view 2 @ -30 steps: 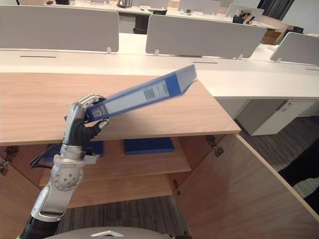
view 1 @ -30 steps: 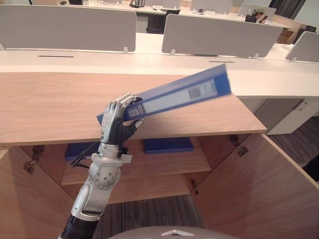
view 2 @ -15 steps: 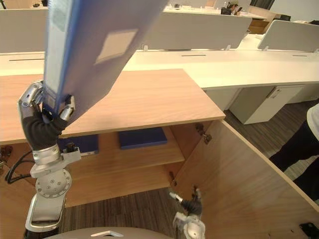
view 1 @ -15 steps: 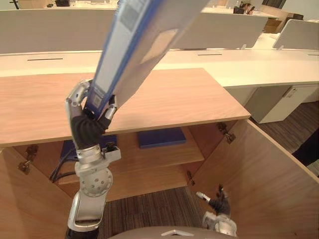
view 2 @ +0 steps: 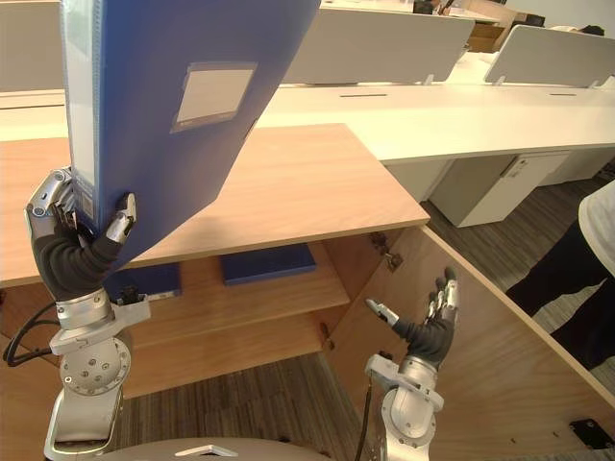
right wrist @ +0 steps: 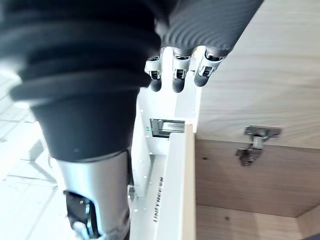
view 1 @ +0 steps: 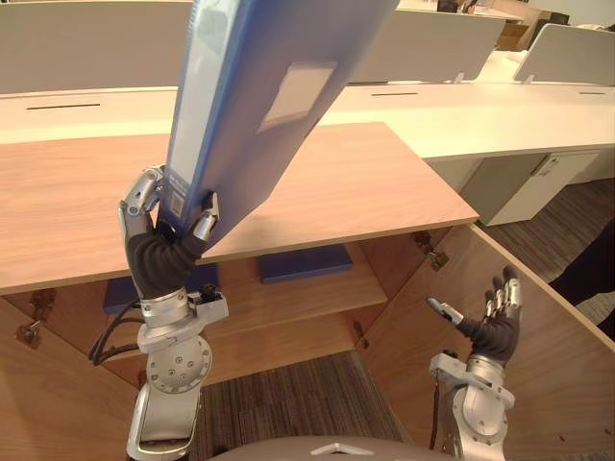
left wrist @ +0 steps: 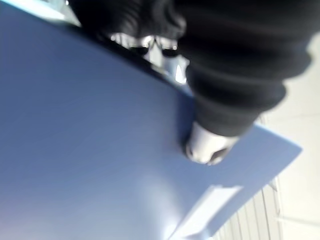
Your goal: Walk over to the cabinet, pick up the folder, carry it to the office cabinet, place the folder inside the office cabinet, then close the office cabinet door
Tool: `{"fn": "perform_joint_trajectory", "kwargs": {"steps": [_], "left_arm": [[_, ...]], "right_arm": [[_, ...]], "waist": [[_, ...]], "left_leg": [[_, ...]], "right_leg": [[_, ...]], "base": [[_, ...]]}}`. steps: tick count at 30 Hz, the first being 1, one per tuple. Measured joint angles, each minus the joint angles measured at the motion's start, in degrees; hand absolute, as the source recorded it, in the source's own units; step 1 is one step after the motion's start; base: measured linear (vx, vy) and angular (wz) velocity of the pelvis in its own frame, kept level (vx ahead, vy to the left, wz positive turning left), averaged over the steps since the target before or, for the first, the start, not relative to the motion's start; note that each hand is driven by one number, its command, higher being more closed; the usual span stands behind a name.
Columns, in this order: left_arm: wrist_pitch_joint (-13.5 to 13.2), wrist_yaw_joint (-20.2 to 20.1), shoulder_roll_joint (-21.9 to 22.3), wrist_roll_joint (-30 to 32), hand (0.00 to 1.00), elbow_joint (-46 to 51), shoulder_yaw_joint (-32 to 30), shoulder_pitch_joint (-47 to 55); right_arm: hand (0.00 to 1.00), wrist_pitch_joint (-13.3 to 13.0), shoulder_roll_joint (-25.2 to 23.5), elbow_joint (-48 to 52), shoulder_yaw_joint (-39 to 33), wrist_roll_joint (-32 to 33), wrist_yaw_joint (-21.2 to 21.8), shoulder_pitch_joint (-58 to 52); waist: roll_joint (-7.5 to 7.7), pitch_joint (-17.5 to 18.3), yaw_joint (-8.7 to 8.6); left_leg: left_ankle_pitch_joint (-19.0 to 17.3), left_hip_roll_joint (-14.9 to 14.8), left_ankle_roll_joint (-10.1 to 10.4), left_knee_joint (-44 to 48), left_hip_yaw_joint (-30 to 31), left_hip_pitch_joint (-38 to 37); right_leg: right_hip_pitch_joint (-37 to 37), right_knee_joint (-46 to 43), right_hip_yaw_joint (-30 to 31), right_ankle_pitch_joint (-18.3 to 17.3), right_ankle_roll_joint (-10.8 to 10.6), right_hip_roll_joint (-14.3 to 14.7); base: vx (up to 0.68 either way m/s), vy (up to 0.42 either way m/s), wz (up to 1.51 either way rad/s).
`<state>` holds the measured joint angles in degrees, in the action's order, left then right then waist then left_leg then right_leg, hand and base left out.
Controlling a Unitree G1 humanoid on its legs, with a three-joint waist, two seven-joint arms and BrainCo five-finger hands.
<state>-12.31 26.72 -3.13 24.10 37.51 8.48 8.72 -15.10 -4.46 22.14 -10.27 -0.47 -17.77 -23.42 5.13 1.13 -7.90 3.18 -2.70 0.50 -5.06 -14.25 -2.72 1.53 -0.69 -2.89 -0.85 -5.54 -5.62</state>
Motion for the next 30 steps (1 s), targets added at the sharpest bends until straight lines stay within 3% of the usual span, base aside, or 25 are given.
{"fn": "perform_joint_trajectory", "kwargs": {"steps": [11,20,30], "left_arm": [[-2.9,-5.2,-0.1,-8.1,1.0,-0.3,3.3,1.7],[-4.7,-10.4,-0.4,-16.2,1.0,-3.4,5.4,1.6],[-5.7,-15.6,-1.6,-19.6,1.0,-5.1,5.5,0.2]], "right_arm": [[0.0,-3.5,2.4,5.3,2.6,1.1,2.8,9.0],[0.0,-4.9,6.3,6.1,2.8,10.1,9.0,15.6],[0.0,-4.8,10.2,1.7,1.6,20.0,15.7,19.2]], "waist": [[0.24,-0.1,1.17],[2.02,0.3,1.61],[2.4,0.4,1.71]], "left_leg": [[0.0,0.3,0.2,0.0,0.9,0.2],[1.1,0.7,-0.5,0.0,3.3,1.8],[1.5,1.2,-0.9,0.0,4.5,2.1]], "right_leg": [[0.1,-0.3,-0.7,-0.3,-0.7,-0.3],[-0.2,-0.2,-2.8,-0.2,-0.6,-0.6],[0.1,-0.5,-4.1,-0.1,-0.6,-1.1]], "base": [[-0.02,0.006,0.05],[-0.01,0.005,0.13],[-0.01,0.012,0.07]]}}
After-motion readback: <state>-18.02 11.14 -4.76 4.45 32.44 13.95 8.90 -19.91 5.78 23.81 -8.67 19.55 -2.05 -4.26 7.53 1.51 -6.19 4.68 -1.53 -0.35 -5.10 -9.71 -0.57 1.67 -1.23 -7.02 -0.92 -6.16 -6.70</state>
